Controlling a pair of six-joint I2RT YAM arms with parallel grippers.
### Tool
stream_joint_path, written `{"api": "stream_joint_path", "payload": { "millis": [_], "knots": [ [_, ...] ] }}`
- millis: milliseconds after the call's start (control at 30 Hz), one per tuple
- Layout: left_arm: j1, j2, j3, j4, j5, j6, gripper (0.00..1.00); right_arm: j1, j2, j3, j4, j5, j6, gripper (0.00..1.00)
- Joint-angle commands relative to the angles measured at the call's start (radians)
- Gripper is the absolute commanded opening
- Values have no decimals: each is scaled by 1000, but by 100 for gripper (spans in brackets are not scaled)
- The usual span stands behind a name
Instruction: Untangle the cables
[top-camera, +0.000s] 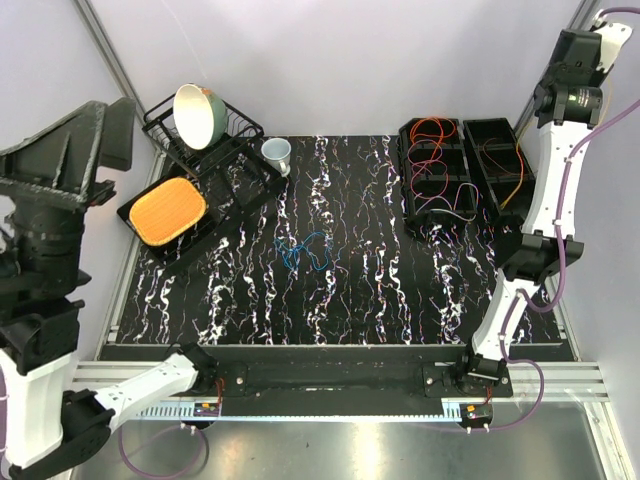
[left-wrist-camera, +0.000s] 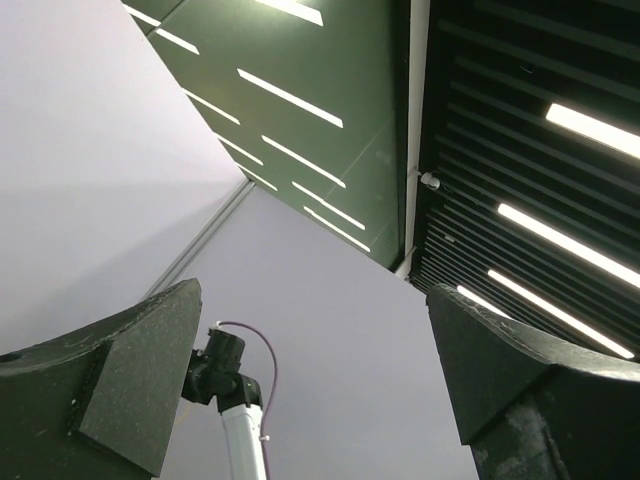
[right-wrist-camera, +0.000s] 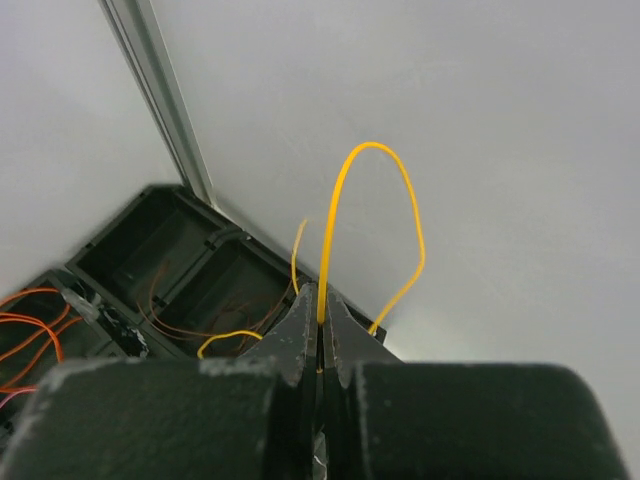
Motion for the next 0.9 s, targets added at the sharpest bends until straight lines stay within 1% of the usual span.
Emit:
{"api": "stream_joint_path", "payload": {
  "millis": [0,167,300,400,500,533,600,733,867],
  "knots": [
    [-4,48,23,50,47,-41,99,-12,-21,-68,36,29,64,0],
    [-4,94,32,59,106,-90,99,-12,-66,-179,16,69,181,0],
    [-3,127,27,96,164,-144,99,-12,-70,-188,-65,39,314,0],
    [-4,131,14,138,192,-179,99,-13,-67,-199,-119,-10,395,0],
    [-4,134,4,151,215,-187,99,-12,-76,-235,-134,-107,457,0],
    [-4,140,6,151,224,-188,99,-12,-83,-252,-134,-174,465,0],
    [-4,157,14,153,256,-194,99,-10,-89,-277,-136,-251,488,0],
    [-4,162,12,115,273,-178,99,5,-129,-334,-136,-270,534,0],
    [-4,133,-52,109,247,-138,99,34,-164,-351,-133,-264,560,0]
  ]
}}
